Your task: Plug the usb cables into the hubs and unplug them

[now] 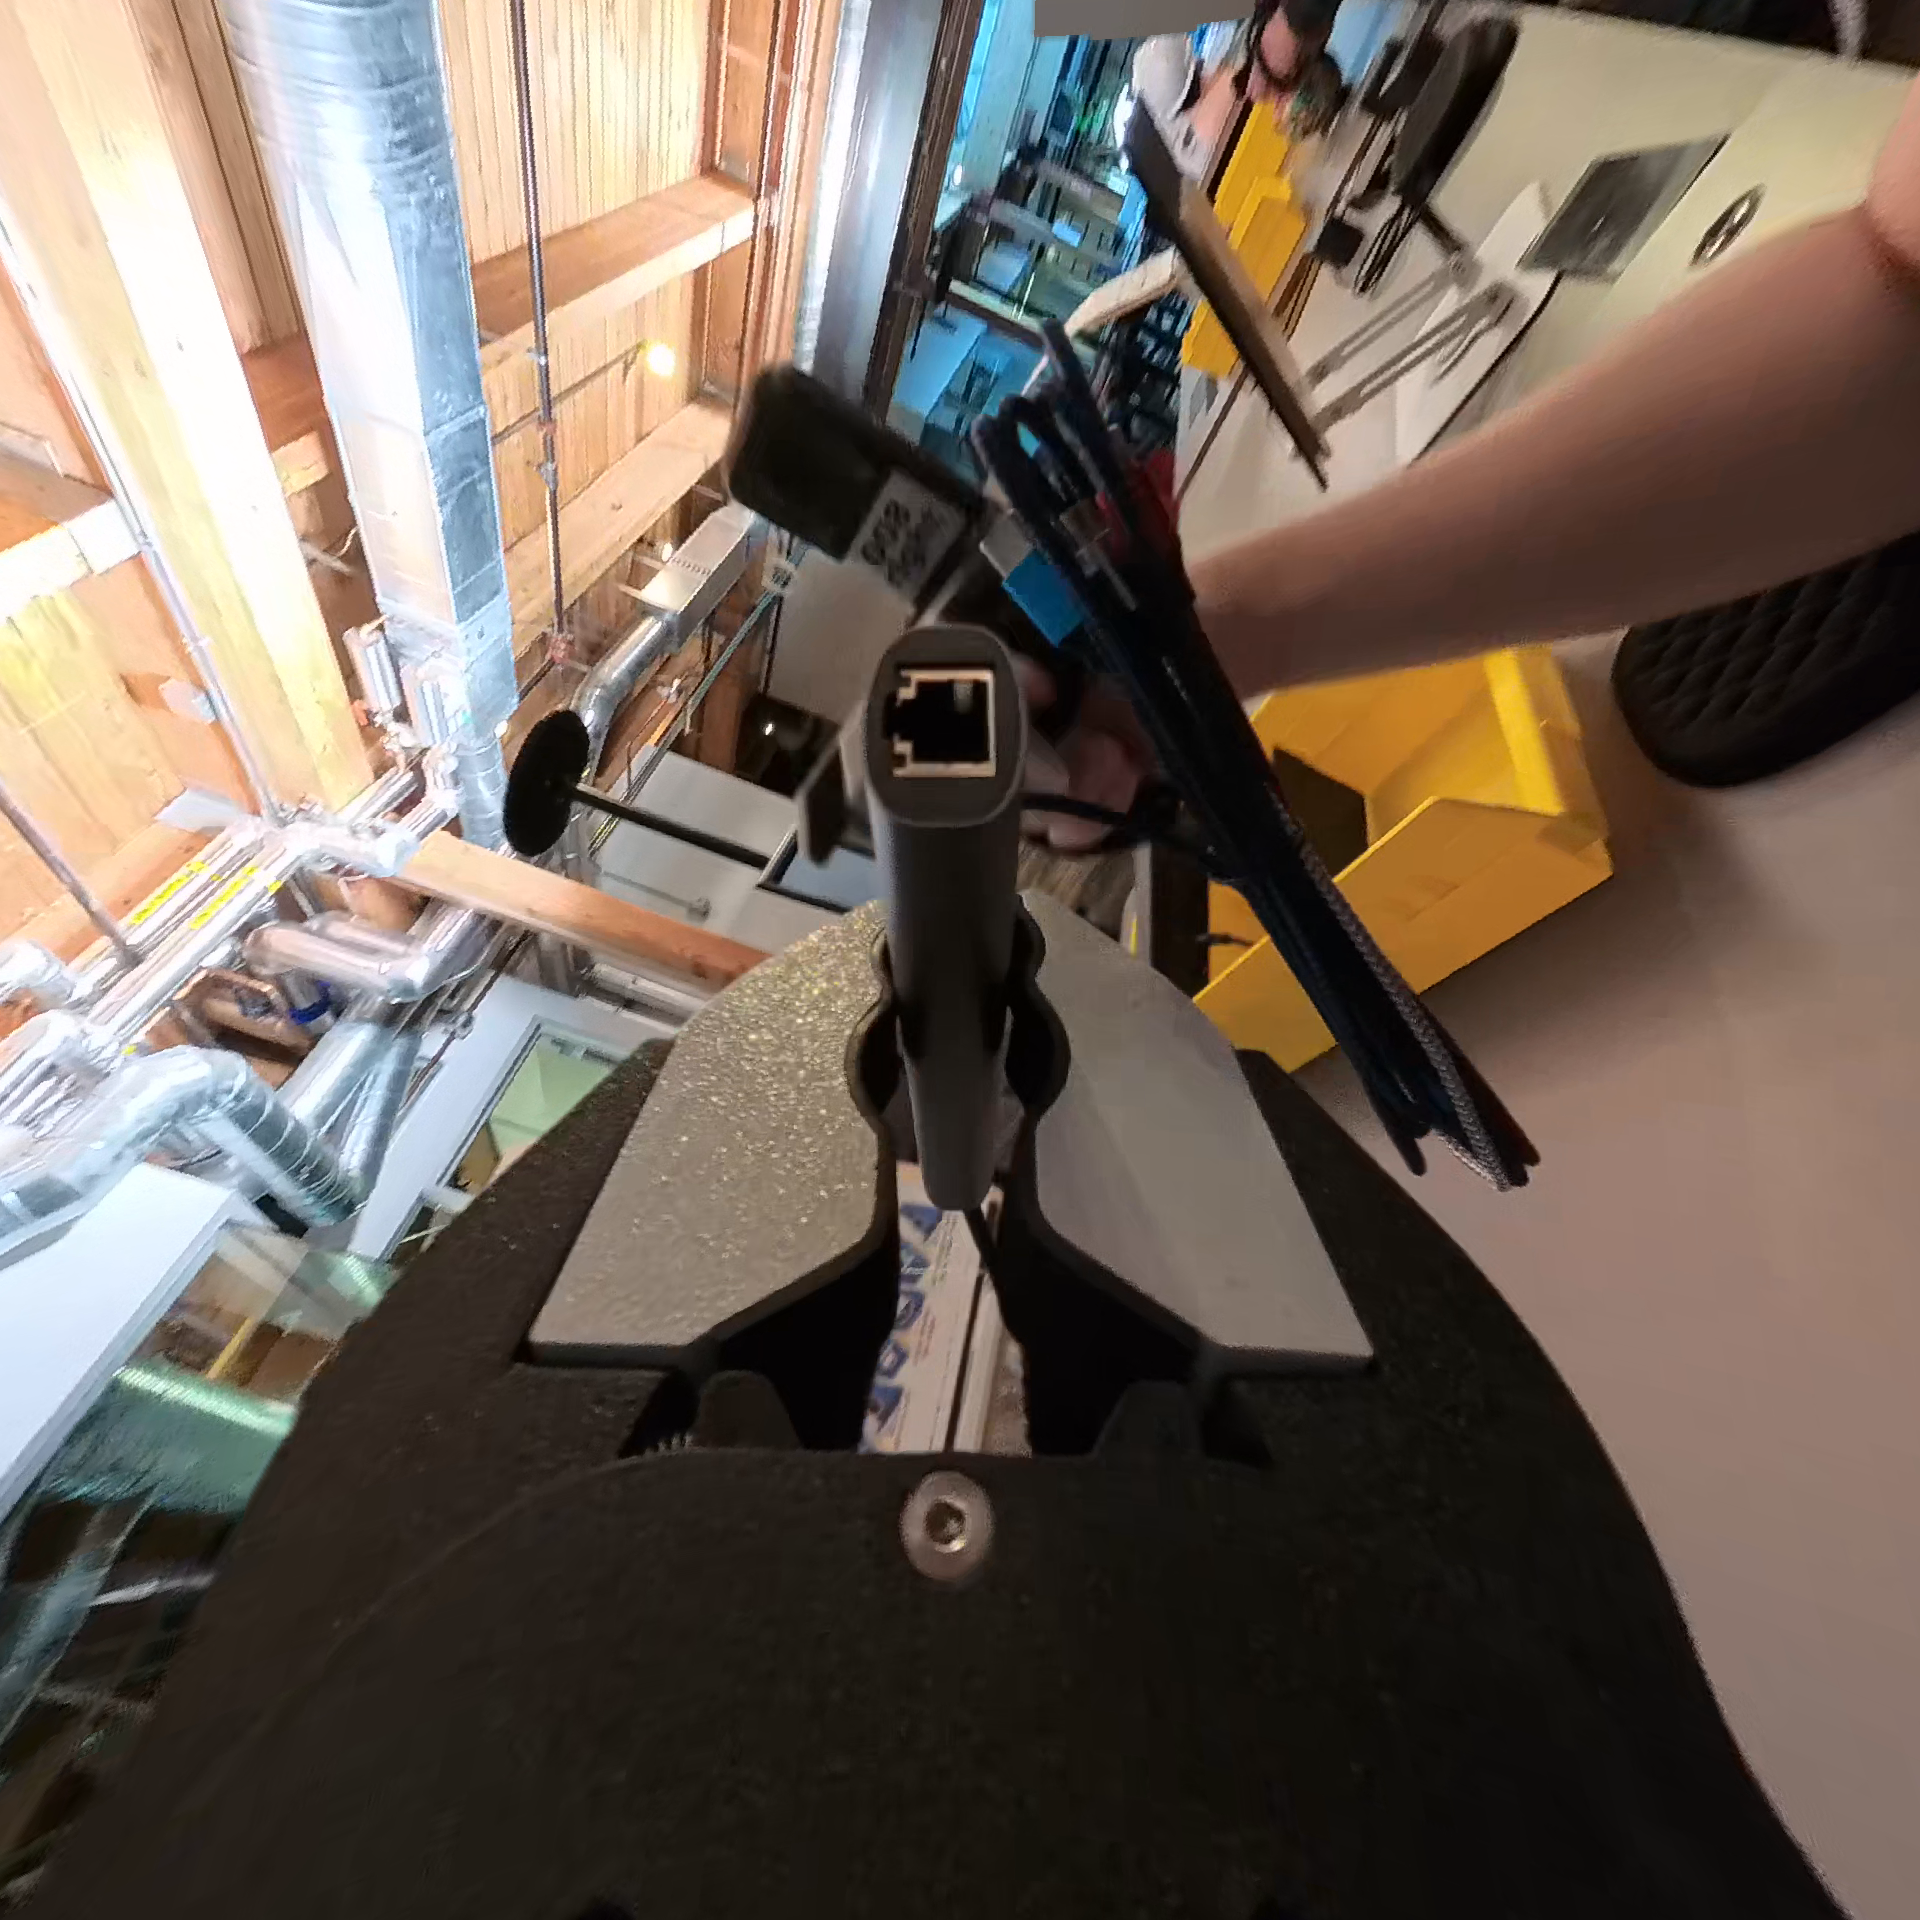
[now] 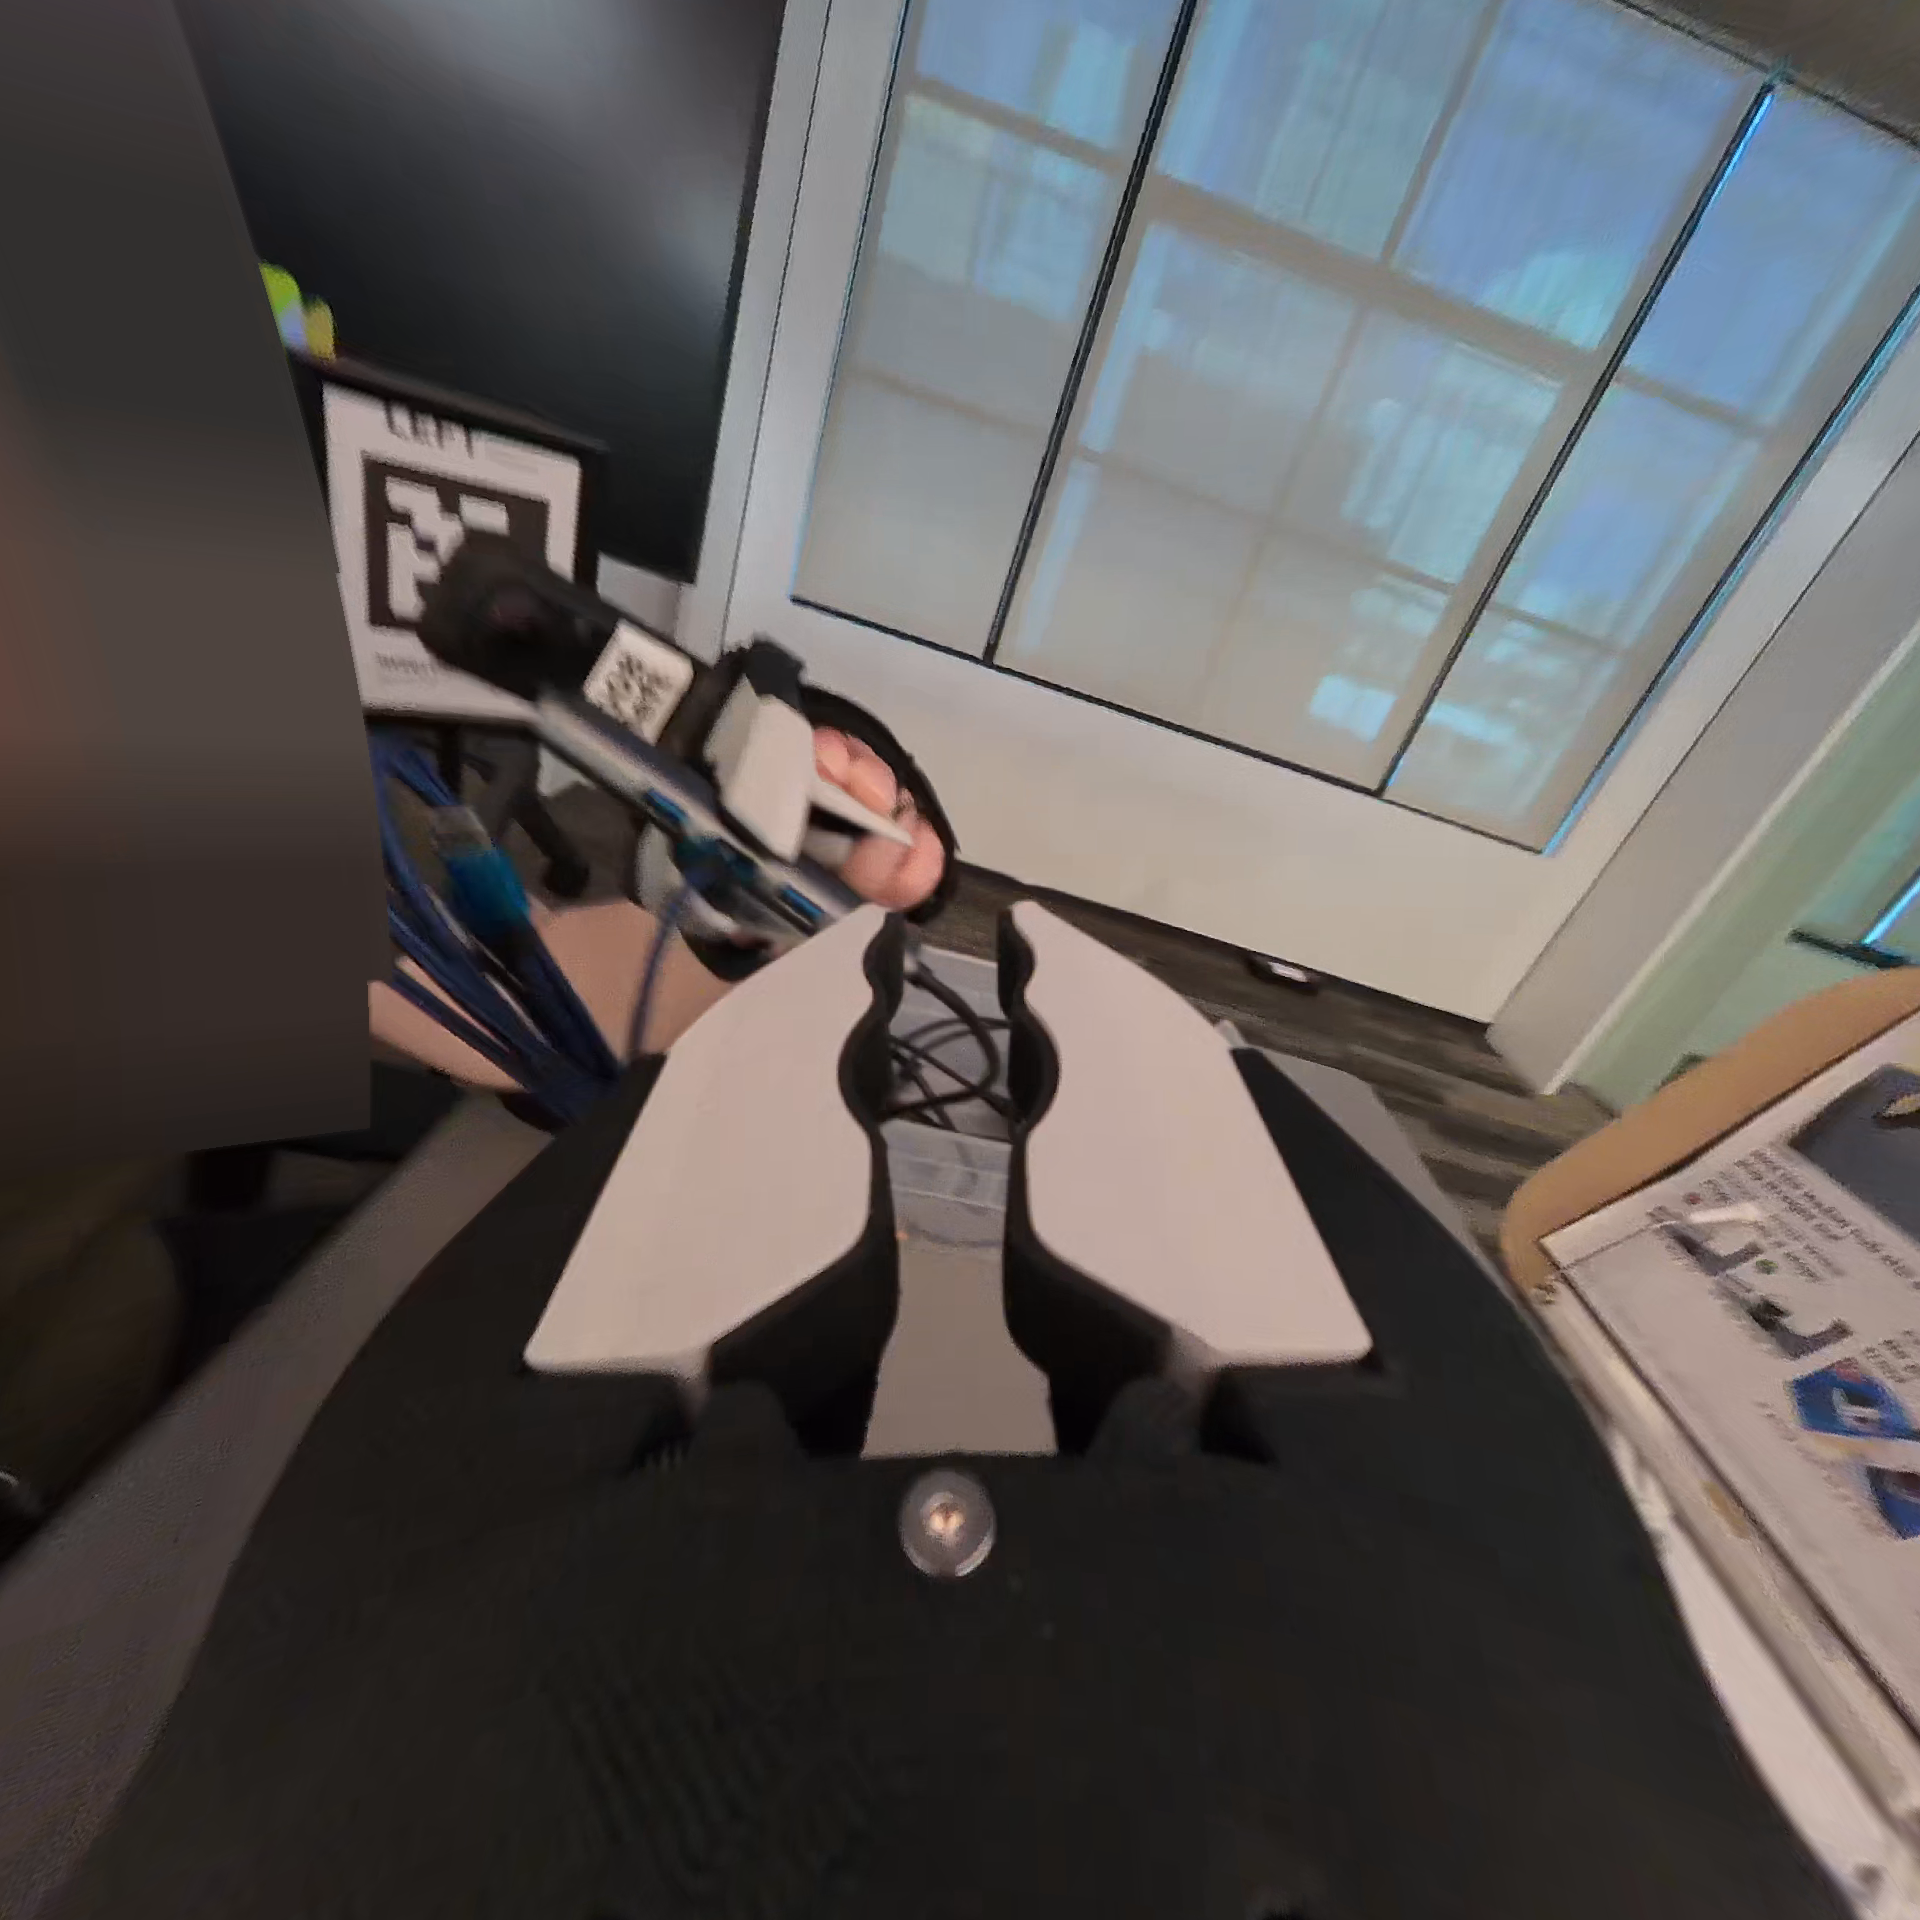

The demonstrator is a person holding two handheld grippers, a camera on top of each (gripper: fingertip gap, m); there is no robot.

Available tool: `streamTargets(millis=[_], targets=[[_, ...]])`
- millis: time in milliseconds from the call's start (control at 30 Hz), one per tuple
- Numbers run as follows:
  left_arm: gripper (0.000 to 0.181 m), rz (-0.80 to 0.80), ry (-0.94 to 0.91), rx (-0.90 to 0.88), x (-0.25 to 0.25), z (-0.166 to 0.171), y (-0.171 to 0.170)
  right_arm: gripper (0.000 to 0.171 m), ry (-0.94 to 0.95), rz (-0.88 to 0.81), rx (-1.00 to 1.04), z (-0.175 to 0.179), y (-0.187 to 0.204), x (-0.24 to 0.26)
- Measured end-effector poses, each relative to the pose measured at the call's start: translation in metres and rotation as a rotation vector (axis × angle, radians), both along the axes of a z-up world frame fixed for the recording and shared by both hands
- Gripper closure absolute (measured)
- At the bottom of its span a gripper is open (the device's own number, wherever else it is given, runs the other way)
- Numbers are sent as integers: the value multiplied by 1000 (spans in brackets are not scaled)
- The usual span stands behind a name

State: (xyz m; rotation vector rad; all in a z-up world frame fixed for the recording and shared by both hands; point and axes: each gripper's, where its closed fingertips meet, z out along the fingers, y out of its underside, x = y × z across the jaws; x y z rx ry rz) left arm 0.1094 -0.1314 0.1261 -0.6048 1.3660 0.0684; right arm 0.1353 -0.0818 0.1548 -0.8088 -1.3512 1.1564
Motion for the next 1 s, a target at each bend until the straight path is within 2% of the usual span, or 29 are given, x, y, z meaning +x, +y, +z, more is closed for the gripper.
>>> streamTargets(millis=[167, 400, 633, 900, 1000], targets=[[165, -133, 2, -65, 9, -3, -19, 151, -45, 49, 261, -36, -20, -26], [165, -208, -9, -111, 13, -4, -28, 147, -33, -14, 494, -46, -40, -41], [165, -221, -8, -129, 15, -6, -28, 153, -19, -68, 605, -48, -47, -49], [165, -278, -24, -186, 12, -5, -31, 154, -35, -66, 591, -49, -49, -54], [164, -274, -47, -224, 8, -2, -25, 154, -56, -127, 595, -46, -42, -53]])
